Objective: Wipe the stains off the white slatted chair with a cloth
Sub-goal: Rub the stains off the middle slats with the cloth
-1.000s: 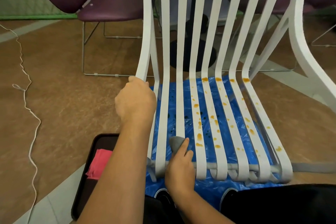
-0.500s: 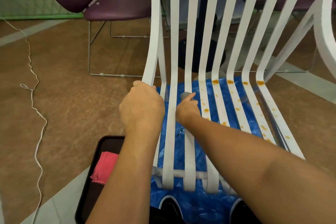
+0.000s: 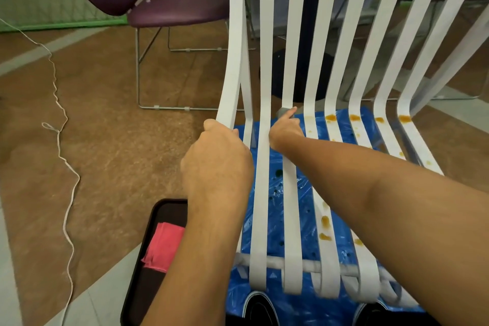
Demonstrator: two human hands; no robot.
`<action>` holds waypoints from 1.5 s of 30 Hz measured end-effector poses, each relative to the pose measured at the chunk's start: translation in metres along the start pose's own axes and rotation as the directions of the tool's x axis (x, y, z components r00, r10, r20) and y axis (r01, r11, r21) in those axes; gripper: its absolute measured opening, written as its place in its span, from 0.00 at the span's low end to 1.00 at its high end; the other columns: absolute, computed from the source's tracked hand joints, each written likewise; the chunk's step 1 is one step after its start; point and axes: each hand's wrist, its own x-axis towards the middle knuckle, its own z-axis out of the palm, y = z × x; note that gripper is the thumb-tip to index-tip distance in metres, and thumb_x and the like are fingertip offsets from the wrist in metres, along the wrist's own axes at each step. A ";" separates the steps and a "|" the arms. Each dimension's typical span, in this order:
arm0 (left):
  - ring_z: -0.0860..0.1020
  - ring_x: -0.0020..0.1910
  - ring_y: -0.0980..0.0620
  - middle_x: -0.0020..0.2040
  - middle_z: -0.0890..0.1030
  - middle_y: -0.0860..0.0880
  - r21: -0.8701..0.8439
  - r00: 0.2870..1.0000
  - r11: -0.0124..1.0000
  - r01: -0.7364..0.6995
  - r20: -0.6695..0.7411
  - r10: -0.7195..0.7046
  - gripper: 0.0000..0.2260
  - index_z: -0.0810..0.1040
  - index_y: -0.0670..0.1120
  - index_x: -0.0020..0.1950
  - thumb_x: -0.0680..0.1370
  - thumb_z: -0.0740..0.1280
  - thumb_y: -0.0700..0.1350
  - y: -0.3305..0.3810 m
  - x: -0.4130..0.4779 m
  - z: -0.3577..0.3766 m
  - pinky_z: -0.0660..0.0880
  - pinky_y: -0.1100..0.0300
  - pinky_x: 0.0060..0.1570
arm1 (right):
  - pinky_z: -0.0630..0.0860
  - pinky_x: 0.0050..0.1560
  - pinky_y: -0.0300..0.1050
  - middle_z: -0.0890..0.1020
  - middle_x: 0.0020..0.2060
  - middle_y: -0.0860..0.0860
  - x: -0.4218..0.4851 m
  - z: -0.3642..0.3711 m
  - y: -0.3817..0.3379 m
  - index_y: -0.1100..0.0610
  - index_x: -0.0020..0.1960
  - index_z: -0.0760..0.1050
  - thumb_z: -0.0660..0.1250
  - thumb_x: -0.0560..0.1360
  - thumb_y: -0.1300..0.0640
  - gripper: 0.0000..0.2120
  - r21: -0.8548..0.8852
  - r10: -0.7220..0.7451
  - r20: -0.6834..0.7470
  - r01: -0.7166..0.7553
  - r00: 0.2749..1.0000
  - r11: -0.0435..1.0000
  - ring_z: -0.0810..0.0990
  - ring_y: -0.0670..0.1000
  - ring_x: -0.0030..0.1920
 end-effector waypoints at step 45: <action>0.82 0.52 0.39 0.57 0.82 0.41 0.049 0.996 0.999 -0.021 -0.082 0.025 0.13 0.70 0.44 0.63 0.85 0.59 0.52 -0.004 -0.010 0.001 0.74 0.49 0.40 | 0.70 0.67 0.39 0.69 0.68 0.52 -0.309 0.145 0.170 0.31 0.75 0.52 0.64 0.80 0.50 0.31 0.524 -0.360 -0.327 0.484 0.874 0.700 0.71 0.43 0.66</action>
